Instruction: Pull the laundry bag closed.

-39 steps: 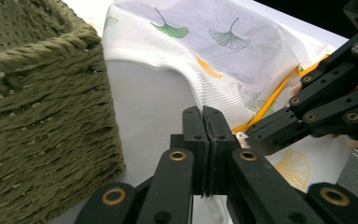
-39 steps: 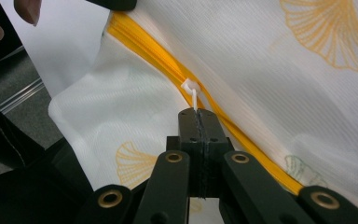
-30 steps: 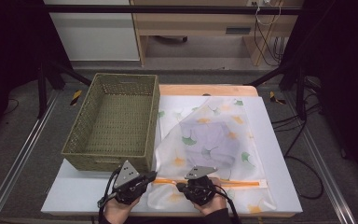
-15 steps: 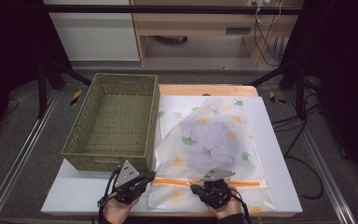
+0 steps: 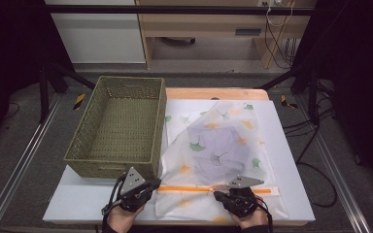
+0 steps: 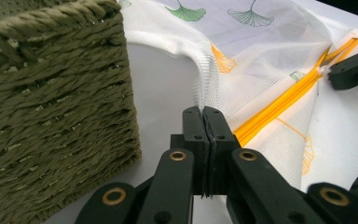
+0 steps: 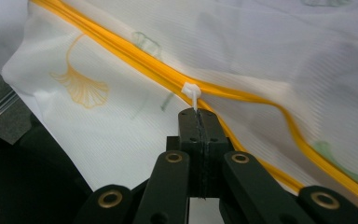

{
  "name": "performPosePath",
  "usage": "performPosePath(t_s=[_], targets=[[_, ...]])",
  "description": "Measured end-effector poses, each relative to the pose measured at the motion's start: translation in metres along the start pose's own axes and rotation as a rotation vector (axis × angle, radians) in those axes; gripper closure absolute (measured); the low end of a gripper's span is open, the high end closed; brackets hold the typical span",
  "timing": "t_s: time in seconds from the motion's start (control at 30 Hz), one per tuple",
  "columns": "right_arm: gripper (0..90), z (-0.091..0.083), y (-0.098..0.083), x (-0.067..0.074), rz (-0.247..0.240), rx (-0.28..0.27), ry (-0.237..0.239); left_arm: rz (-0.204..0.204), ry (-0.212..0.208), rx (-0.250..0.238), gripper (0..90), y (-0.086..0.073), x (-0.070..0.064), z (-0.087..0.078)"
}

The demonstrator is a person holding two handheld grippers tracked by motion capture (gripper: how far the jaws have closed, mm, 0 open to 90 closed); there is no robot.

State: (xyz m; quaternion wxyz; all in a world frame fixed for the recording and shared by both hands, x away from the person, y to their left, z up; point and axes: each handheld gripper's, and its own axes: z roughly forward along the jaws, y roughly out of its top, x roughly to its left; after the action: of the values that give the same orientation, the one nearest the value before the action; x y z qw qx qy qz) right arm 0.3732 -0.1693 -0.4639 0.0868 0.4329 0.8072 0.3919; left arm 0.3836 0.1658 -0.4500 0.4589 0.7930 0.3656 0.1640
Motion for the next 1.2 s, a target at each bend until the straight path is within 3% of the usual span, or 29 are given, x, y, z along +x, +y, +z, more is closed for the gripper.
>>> performPosePath(t_s=[0.3, 0.63, 0.7, 0.73, 0.87, 1.0, 1.2], targets=[[90.0, -0.018, -0.013, -0.019, 0.049, -0.018, -0.039, -0.005, -0.005, 0.005, 88.2, -0.002, 0.001, 0.001], [90.0, -0.016, -0.017, -0.022, 0.079, -0.010, -0.041, -0.009, -0.010, 0.012, 88.2, -0.003, 0.002, 0.000], [90.0, -0.015, -0.018, -0.023, 0.092, -0.005, -0.044, -0.002, 0.011, 0.013, 88.2, -0.004, 0.003, -0.001], [90.0, -0.015, -0.018, -0.024, 0.082, 0.000, -0.074, -0.018, 0.005, 0.012, 88.2, -0.005, 0.005, -0.002], [90.0, -0.021, -0.025, -0.032, 0.128, 0.003, -0.079, -0.045, -0.003, 0.011, 88.2, -0.007, 0.011, -0.004], [90.0, -0.026, -0.028, -0.037, 0.128, -0.007, -0.087, -0.021, 0.003, 0.023, 88.2, -0.008, 0.008, -0.002], [90.0, -0.035, -0.033, -0.047, 0.152, -0.019, -0.126, -0.021, 0.002, 0.044, 88.1, -0.012, 0.009, 0.000]])
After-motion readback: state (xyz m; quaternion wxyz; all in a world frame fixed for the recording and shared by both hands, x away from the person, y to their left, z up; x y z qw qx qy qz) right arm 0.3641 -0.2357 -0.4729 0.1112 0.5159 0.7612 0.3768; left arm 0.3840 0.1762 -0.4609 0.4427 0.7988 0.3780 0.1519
